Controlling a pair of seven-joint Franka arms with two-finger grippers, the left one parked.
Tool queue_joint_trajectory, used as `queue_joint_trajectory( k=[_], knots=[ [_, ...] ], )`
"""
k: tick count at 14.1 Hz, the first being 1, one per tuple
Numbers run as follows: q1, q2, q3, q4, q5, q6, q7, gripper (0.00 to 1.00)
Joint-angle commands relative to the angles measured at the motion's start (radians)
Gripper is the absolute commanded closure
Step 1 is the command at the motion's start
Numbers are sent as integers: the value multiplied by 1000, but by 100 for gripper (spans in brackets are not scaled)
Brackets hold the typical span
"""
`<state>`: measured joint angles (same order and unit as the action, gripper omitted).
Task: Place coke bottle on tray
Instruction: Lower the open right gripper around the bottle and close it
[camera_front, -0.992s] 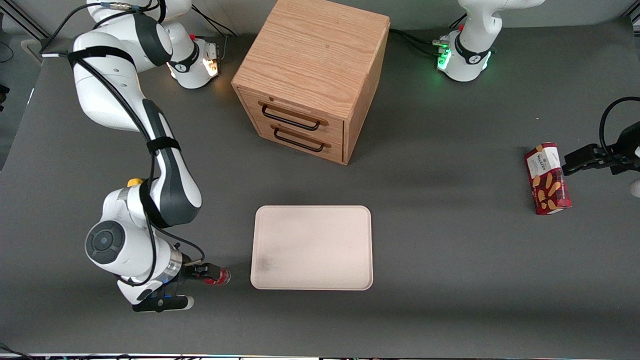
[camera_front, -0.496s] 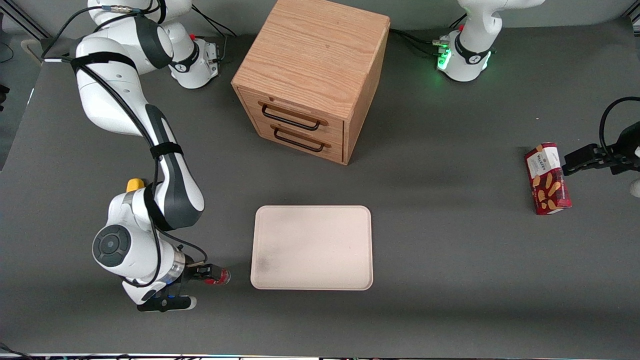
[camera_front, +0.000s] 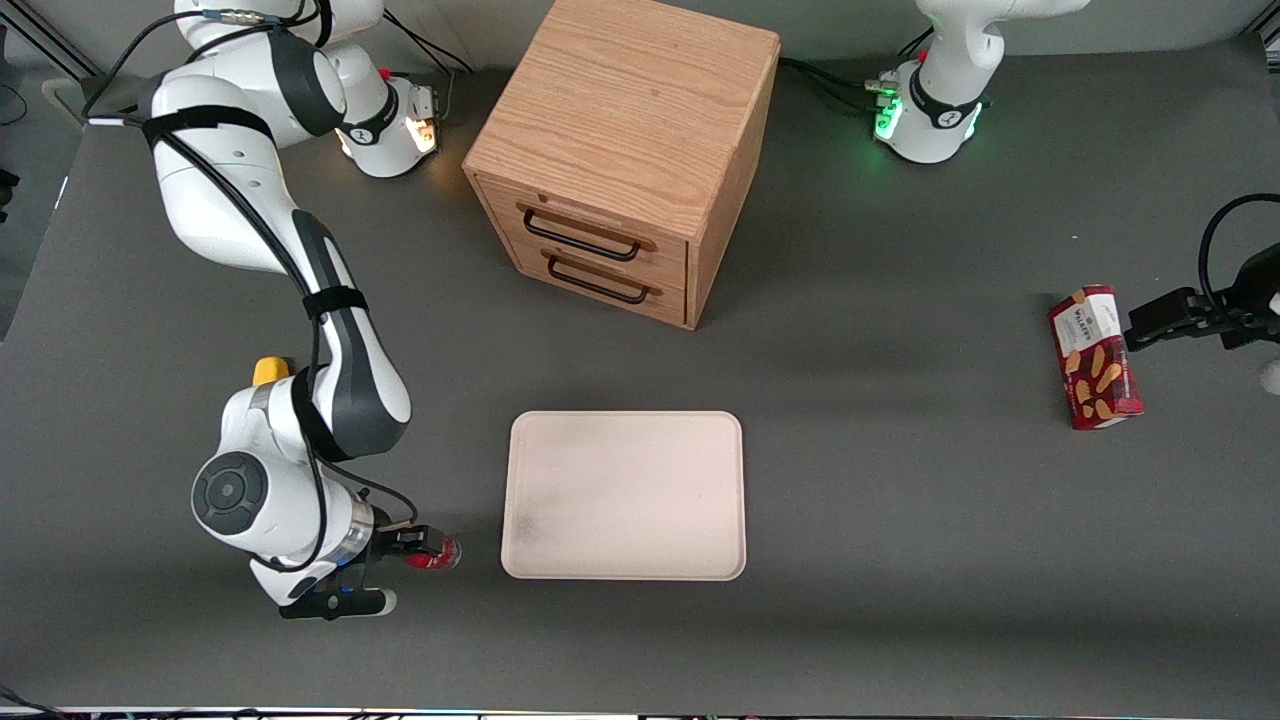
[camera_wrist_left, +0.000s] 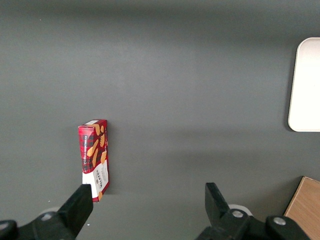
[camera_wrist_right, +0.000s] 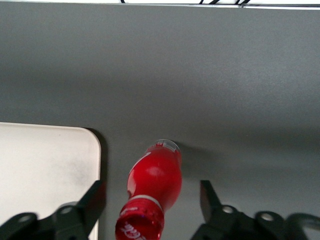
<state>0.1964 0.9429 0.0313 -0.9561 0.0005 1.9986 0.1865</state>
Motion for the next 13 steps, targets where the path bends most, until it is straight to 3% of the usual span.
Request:
queue_joint_trajectory(
  k=[1,6,9,13],
  knots=[
    [5,-50,2,-56,-2,-3,25,36],
    [5,-53,18,-67,3,-3,27,63],
    [5,-56,18,-76,1,-3,24,100],
    [5,-105,16,-72,-36,-49,13,100]
  ],
)
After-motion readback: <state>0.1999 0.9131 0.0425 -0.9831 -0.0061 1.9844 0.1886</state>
